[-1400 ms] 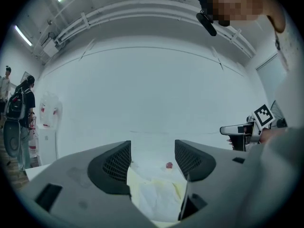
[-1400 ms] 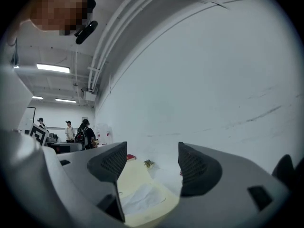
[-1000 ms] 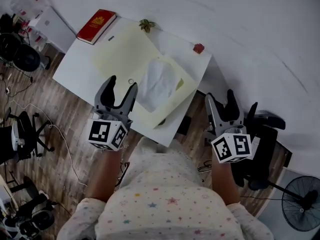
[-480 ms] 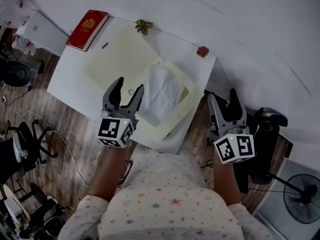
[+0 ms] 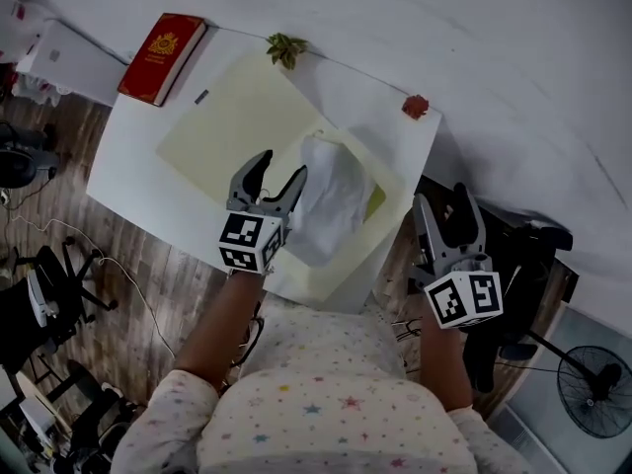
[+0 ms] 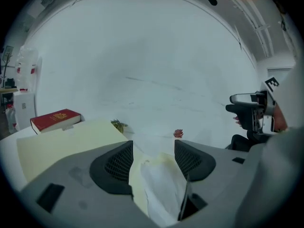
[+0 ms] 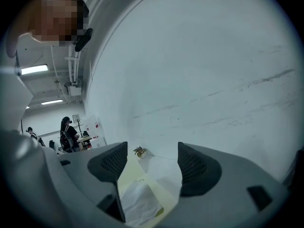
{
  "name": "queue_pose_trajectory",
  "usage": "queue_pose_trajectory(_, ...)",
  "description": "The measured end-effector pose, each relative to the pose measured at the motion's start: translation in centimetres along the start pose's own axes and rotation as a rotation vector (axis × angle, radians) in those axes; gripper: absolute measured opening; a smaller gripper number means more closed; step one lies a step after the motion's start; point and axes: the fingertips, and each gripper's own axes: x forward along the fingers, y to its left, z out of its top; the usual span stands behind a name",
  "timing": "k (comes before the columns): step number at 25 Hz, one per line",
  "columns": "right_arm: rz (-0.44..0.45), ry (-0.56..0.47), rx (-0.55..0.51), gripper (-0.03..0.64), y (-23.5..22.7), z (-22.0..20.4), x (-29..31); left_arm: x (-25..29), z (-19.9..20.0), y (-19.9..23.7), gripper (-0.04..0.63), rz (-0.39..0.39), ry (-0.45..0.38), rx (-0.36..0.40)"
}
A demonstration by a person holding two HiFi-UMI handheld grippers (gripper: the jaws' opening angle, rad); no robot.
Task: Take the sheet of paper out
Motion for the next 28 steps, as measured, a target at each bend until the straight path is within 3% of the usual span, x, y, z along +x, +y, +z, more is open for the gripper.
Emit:
queue_pose_trajectory(6, 0.0, 0.02, 0.046, 0.311, -0.7, -1.0, 1.9, 3.9, -3.1, 1.3, 0.264, -0.004, 0.1, 0.002)
queue_pose_trajectory(11, -0.015, 0.053, 0.05, 0.31, -1.4, -2.1, 3.0, 5.7, -6.3, 2.0, 0.262, -0.008, 0.206, -0.044)
queue_pose_trajectory(20, -0.012, 0.1, 0.059, 0.308, -1.7, -3.5, 4.4, 7.0, -10.3, 2.1, 0.232, -0.018, 0.36, -0.071)
queue_pose_trajectory(28, 0.048, 0.117, 0.088, 0.304, -0.5, -4.2, 4.9, 7.3, -13.3, 1.5, 0.232, -0.069, 0.501, -0.115)
